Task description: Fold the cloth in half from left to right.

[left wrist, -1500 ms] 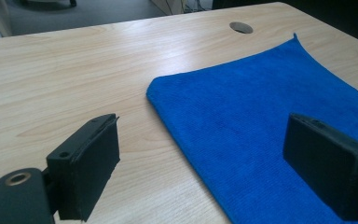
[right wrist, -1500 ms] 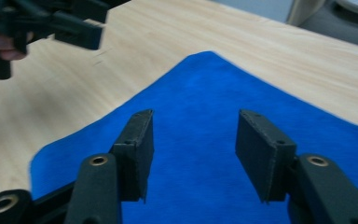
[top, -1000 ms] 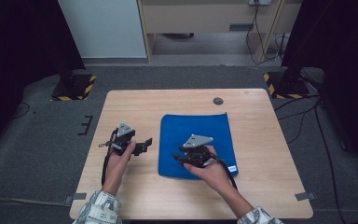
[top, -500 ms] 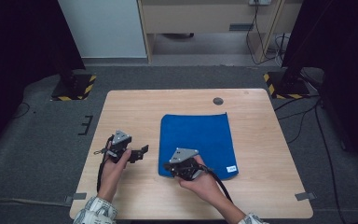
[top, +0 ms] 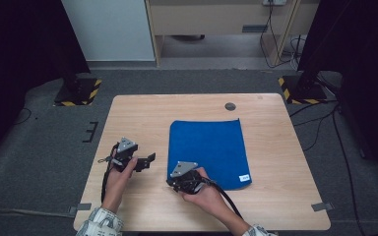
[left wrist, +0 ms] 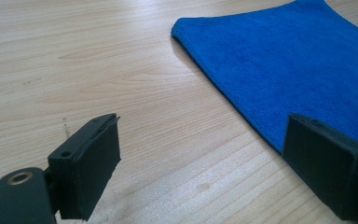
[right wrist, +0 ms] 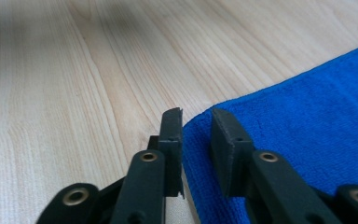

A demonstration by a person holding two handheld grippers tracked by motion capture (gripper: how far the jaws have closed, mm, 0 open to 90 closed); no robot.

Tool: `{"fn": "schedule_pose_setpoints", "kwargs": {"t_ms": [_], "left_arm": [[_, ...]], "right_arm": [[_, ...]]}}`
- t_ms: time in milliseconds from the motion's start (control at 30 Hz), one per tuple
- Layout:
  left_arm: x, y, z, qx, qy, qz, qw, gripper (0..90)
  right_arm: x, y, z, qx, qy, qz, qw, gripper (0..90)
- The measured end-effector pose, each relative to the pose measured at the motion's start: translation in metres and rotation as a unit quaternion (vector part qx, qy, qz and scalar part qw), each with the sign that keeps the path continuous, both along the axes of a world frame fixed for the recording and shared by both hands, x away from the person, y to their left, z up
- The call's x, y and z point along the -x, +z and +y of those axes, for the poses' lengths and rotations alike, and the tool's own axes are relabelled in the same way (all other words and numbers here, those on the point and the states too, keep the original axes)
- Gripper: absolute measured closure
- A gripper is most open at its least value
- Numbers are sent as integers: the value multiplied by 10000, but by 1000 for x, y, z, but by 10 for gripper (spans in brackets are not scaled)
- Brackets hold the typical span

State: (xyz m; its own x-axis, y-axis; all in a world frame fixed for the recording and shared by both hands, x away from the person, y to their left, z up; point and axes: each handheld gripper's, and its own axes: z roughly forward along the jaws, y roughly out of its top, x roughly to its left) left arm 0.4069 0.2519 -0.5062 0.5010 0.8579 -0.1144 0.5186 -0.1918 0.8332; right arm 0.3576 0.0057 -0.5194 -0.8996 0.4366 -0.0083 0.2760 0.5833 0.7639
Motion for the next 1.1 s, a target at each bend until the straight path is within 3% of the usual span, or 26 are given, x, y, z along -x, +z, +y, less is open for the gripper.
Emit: {"fn": "schedule_pose_setpoints", "kwargs": {"t_ms": [233,300,467,833,1100], "left_arm": [[0,0,0,10,24,7,10000,108],[0,1,0,7,1,-1,10000,108],[0,0,0,10,15,2,10000,108],[0,0,-2,34,-3,-18,10000,110],[-4,6,-6,117,-126,-20,9999,120]], "right_arm": [[-2,-11,7,190,26,143,9997,633],[-2,-12,9,136,7,188,9997,604],[0,-11,14,228,-17,146,9996,571],[-1,-9,17,371,-177,49,9991,862],[1,-9,14,125,-130,188,9997,884]]}}
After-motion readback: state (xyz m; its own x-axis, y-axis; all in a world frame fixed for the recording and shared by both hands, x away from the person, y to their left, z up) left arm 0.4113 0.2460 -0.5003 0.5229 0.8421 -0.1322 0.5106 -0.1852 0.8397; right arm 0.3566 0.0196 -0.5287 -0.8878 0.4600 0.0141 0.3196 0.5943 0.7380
